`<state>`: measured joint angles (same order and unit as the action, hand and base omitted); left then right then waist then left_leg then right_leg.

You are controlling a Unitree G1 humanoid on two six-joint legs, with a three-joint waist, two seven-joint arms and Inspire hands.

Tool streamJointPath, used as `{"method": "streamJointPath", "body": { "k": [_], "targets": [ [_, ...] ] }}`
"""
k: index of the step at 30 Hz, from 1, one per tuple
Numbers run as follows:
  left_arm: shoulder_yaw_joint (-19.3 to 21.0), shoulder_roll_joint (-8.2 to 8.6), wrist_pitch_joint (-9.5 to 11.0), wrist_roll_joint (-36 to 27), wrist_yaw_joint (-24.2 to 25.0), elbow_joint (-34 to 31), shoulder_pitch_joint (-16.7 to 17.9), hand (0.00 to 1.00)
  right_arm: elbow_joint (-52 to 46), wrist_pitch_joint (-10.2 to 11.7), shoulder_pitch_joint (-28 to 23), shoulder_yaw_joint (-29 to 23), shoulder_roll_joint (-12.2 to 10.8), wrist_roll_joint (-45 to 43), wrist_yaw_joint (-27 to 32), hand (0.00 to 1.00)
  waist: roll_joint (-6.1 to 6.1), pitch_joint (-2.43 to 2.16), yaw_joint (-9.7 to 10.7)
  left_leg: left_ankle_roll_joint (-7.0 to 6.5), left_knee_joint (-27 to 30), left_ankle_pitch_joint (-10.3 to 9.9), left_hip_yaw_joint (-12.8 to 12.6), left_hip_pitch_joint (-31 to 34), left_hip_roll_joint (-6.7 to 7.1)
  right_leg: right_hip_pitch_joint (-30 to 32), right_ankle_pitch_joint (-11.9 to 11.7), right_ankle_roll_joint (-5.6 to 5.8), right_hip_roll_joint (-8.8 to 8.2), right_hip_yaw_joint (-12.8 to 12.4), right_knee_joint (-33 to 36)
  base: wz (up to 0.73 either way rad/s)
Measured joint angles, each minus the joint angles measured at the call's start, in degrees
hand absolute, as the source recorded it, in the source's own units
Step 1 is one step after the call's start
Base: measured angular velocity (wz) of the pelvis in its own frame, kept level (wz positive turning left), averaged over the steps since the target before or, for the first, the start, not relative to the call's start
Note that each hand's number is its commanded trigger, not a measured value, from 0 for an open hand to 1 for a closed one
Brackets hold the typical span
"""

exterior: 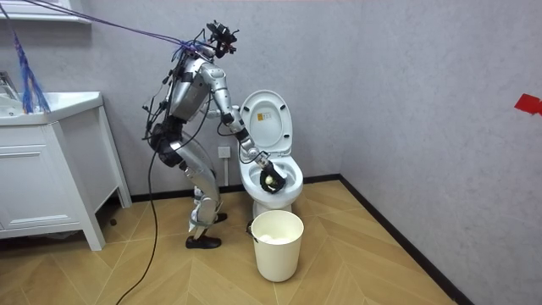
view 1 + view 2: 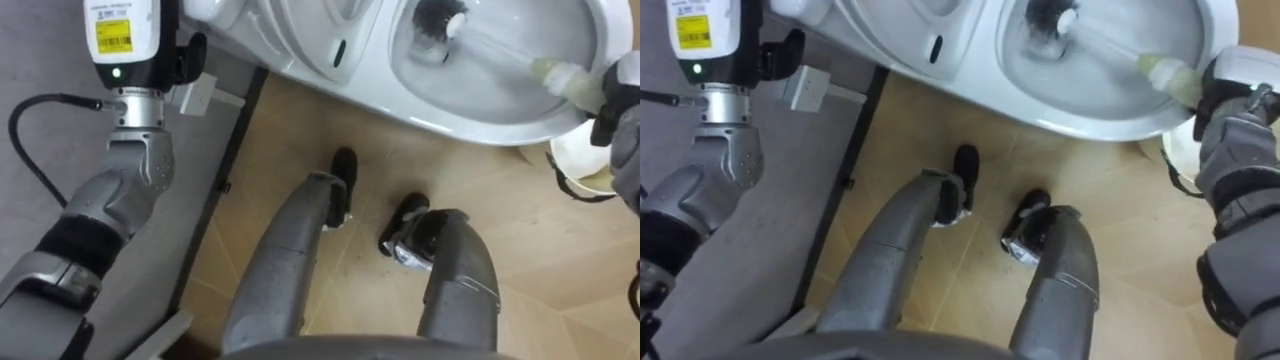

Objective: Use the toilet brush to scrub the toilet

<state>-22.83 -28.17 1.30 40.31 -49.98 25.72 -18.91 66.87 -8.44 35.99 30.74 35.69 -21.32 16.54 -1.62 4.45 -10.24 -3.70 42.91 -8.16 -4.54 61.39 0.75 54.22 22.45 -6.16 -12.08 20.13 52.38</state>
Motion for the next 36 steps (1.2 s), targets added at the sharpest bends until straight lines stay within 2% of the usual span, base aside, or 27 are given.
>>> {"method": "streamJointPath", "body": {
  "k": [3, 6, 8, 13, 14, 15, 16, 18, 19, 21, 23, 25, 27, 29, 32, 34, 36],
  "targets": [
    [0.01, 0.01, -1.3, 0.91, -0.67, 0.0, -0.5, 0.0, 0.0, 0.72, 0.01, -0.67, -0.22, 1.04, 0.44, 1.0, 0.98, -0.06, 0.89, -0.18, 0.87, 0.11, -0.02, 0.01, 0.0, -0.04, 0.01, -0.01, -0.12, -0.03, 0.56, 0.0],
    [0.21, 0.02, -2.68, 2.49, -0.14, 0.05, -0.89, 0.0, -0.01, 1.47, 0.01, -1.13, -0.36, 0.07, 1.63, 1.0, 1.04, -0.07, 1.28, -0.46, 1.03, 0.28, 0.02, -0.13, -0.05, -0.23, -0.19, 0.02, -0.31, -0.01, 0.94, -0.02],
    [0.2, 0.04, -3.55, 3.14, 0.6, 0.07, -0.86, 0.0, -0.01, 1.35, 0.0, -1.13, -0.81, 0.04, 2.13, 1.0, 1.05, -0.08, 1.43, -0.58, 1.13, 0.36, 0.0, -0.46, -0.11, -0.52, -0.48, 0.01, -0.35, -0.03, 0.94, -0.07],
    [0.19, 0.21, -5.12, 4.29, 3.9, 0.15, -0.65, 0.0, -0.18, -0.4, -0.39, -1.18, -4.03, -5.04, 2.45, 1.0, 0.73, -0.15, 1.82, -0.82, 0.52, 0.46, 0.12, -2.48, 0.08, -2.65, -0.85, 0.31, -0.52, 0.39, 0.18, 0.01],
    [0.18, 0.23, -5.12, 4.27, 4.16, 0.14, -0.62, 0.0, -0.18, -0.48, -0.43, -1.18, -4.25, -6.25, 2.62, 1.0, 0.5, -0.12, 1.8, -0.94, 0.54, 0.53, 0.14, -2.53, 0.1, -2.84, -0.85, 0.32, -0.6, 0.61, 0.18, 0.08],
    [0.12, 0.53, -5.13, 4.32, 4.7, 0.15, -0.5, 0.0, -0.24, -0.56, -0.9, -1.2, -4.56, -8.61, 2.88, 1.0, -0.26, -0.19, 1.72, -0.99, 0.69, 0.55, 0.56, -2.59, 0.19, -3.34, -0.82, 0.4, -0.64, 1.13, 0.01, 0.13],
    [0.12, 1.36, -5.35, 4.33, 5.41, 0.17, -0.11, 0.0, -0.57, -1.18, -1.78, -1.23, -4.67, -11.01, 2.95, 1.0, -1.56, -0.32, 1.28, -1.0, 0.65, 0.55, 1.31, -2.85, 0.17, -4.17, -1.05, 0.69, -0.18, 1.69, -0.91, 0.07],
    [0.06, 2.15, -5.59, 4.37, 5.96, 0.27, 0.84, 0.0, -0.86, -2.34, -3.33, -1.02, -4.79, -14.21, 2.88, 1.0, -2.47, -0.32, -0.25, -1.02, 0.37, 0.54, 1.39, -3.62, -0.05, -4.9, -1.39, 1.11, 0.39, 1.34, -1.81, -0.13],
    [0.04, 2.96, -5.92, 4.22, 6.41, 0.26, 1.52, 0.0, -0.86, -3.13, -4.58, -0.46, -4.58, -16.99, 2.5, 1.0, -3.38, -0.47, -0.92, -1.03, 0.14, 0.51, 1.28, -3.97, -0.02, -5.19, -1.46, 1.29, 0.49, 1.13, -2.09, -0.13],
    [0.02, 3.62, -5.94, 4.2, 7.17, 0.25, 2.39, 0.0, -1.84, -4.32, -6.48, -0.34, -4.42, -21.13, 1.67, 1.0, -4.45, -0.99, -1.73, -0.97, -0.72, 0.55, 1.24, -4.09, -0.03, -5.15, -1.72, 1.68, 0.68, 1.05, -2.96, -0.06],
    [0.02, 3.92, -5.92, 4.19, 8.15, 0.26, 2.78, 0.0, -2.95, -5.42, -7.98, -0.39, -4.73, -21.93, 1.21, 1.0, -4.83, -1.13, -2.36, -0.92, -1.49, 0.7, 0.79, -4.52, -0.25, -5.21, -2.0, 1.77, 0.94, 0.73, -3.62, -0.11],
    [0.02, 4.61, -5.79, 4.2, 8.32, 0.25, 3.83, 0.0, -4.83, -6.09, -9.44, -0.42, -4.74, -21.96, 0.28, 1.0, -5.36, -1.39, -2.46, -0.99, -2.32, 0.79, 0.36, -5.69, -0.77, -6.35, -2.66, 1.12, 1.66, 0.47, -5.0, -0.12],
    [0.14, 4.6, -4.67, 4.15, 8.45, 0.23, 4.84, 0.0, -9.03, -6.79, -12.21, -0.66, -4.46, -23.42, -0.73, 1.0, -5.47, -1.47, -2.28, -0.83, -3.1, 0.71, 0.03, -6.91, -1.22, -7.74, -2.82, 1.01, 2.18, 0.56, -6.36, -0.04],
    [0.26, 4.54, -4.36, 3.87, 8.41, 0.19, 6.71, 0.0, -13.78, -7.84, -15.2, -1.12, -4.36, -25.96, -1.44, 1.0, -5.43, -1.49, -0.97, -0.65, -4.54, 0.76, -0.03, -8.45, -1.22, -9.21, -2.9, 1.04, 2.41, 0.74, -7.83, 0.02],
    [0.95, 4.51, -3.89, 1.65, 8.09, -0.12, 8.98, 0.0, -16.89, -7.98, -19.22, -1.76, -4.94, -28.11, -1.94, 1.0, -5.21, -1.55, 0.96, -0.24, -5.79, 0.65, -0.13, -10.95, -1.28, -11.77, -3.01, 1.16, 2.94, 0.62, -9.77, 0.01],
    [1.87, 4.43, -3.48, -0.2, 8.11, -0.19, 11.15, 0.0, -18.87, -8.02, -21.54, -2.75, -6.16, -29.14, -3.69, 1.0, -4.35, -1.74, 2.23, 0.23, -6.31, 0.27, -0.82, -12.83, -1.8, -13.79, -3.02, 1.17, 3.66, 0.33, -11.21, -0.1],
    [2.57, 4.35, -3.29, -1.34, 8.28, -0.17, 12.37, 0.0, -21.08, -8.32, -23.75, -2.83, -6.86, -30.66, -5.31, 1.0, -3.3, -1.77, 2.5, 0.63, -6.32, -0.3, -1.02, -14.36, -2.14, -15.33, -2.98, 1.08, 4.26, 0.0, -12.07, -0.15]
  ]
}}
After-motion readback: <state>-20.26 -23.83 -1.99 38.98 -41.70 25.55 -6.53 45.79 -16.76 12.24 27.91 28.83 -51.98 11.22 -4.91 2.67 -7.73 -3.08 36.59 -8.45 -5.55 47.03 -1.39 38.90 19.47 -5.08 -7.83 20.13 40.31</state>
